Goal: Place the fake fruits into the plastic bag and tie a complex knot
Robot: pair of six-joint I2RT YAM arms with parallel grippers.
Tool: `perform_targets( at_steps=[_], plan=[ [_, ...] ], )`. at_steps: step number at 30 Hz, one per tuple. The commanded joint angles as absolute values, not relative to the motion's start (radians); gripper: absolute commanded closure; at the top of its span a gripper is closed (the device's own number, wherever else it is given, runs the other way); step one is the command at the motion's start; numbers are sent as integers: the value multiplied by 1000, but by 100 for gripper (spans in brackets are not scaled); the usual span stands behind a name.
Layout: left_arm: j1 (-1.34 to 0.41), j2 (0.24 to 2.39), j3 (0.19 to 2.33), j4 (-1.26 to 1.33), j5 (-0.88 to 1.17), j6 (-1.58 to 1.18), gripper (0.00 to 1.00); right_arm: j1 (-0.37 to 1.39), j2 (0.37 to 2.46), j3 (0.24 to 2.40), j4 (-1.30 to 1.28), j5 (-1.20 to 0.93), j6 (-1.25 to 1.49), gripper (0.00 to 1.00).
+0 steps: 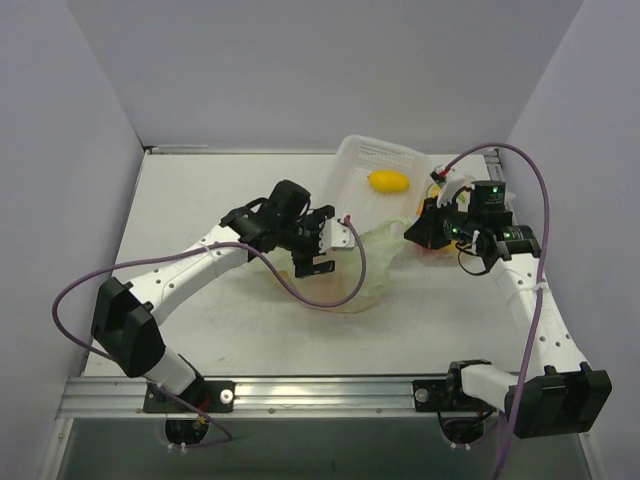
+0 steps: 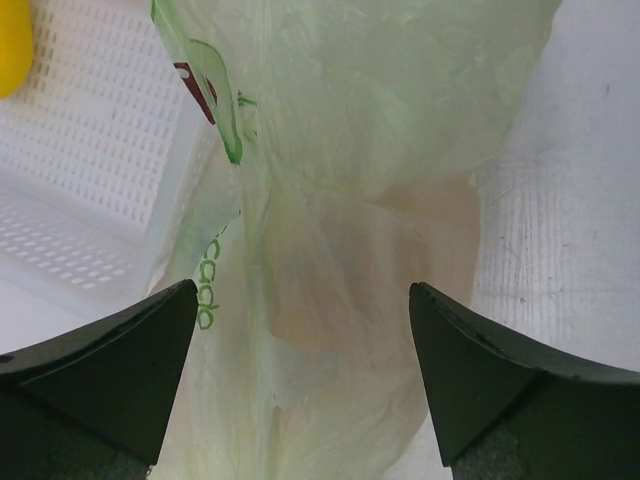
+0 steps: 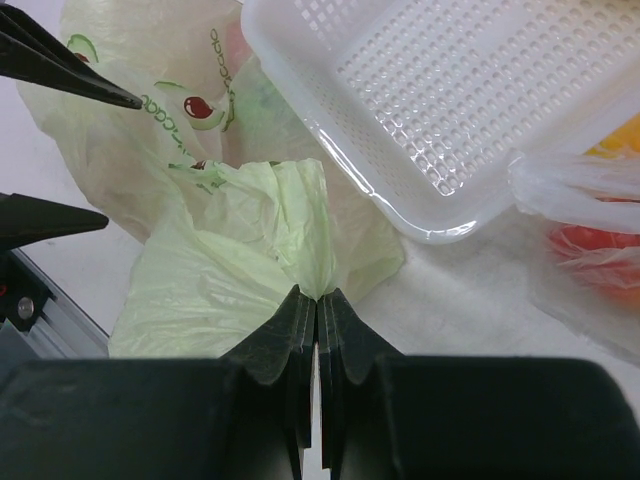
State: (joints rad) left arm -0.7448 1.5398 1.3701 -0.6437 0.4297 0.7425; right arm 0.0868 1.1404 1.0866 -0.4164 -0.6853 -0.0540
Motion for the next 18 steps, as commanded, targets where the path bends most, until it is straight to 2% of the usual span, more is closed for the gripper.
perform_targets(
  at_steps=[1,3,4,7,9,10,13,14,15,16,17,18],
  plan=[
    [-755,1551,1350,-595,475,828,6,94,1127,1130,-428,-719,-58,100],
    [-778,1565,1324,-595,465,836,17,94,1129,1143,-423,-730,-55,100],
    [-782,1574,1300,-598,460,835,39,94,1134,1158,-420,-736,-51,100],
    [-785,1600,1267,-597,460,804,61,94,1150,1202,-413,-759,-25,100],
    [-785,1609,1255,-588,459,798,69,95,1164,1226,-397,-797,0,100],
    [-785,1609,1246,-578,456,787,79,94,1170,1248,-390,-807,0,100],
    [-782,1594,1241,-545,460,772,97,95,1192,1281,-374,-836,54,100],
    [-781,1585,1244,-540,469,769,100,95,1198,1296,-374,-834,58,95],
    [-776,1580,1247,-541,482,767,100,91,1206,1298,-376,-836,60,67],
    [-772,1574,1247,-541,509,764,100,84,1203,1292,-377,-841,51,46],
    [-769,1562,1249,-540,528,764,100,74,1198,1267,-374,-845,45,26],
    [-764,1554,1249,-543,537,768,100,60,1181,1246,-371,-854,38,15]
  ],
)
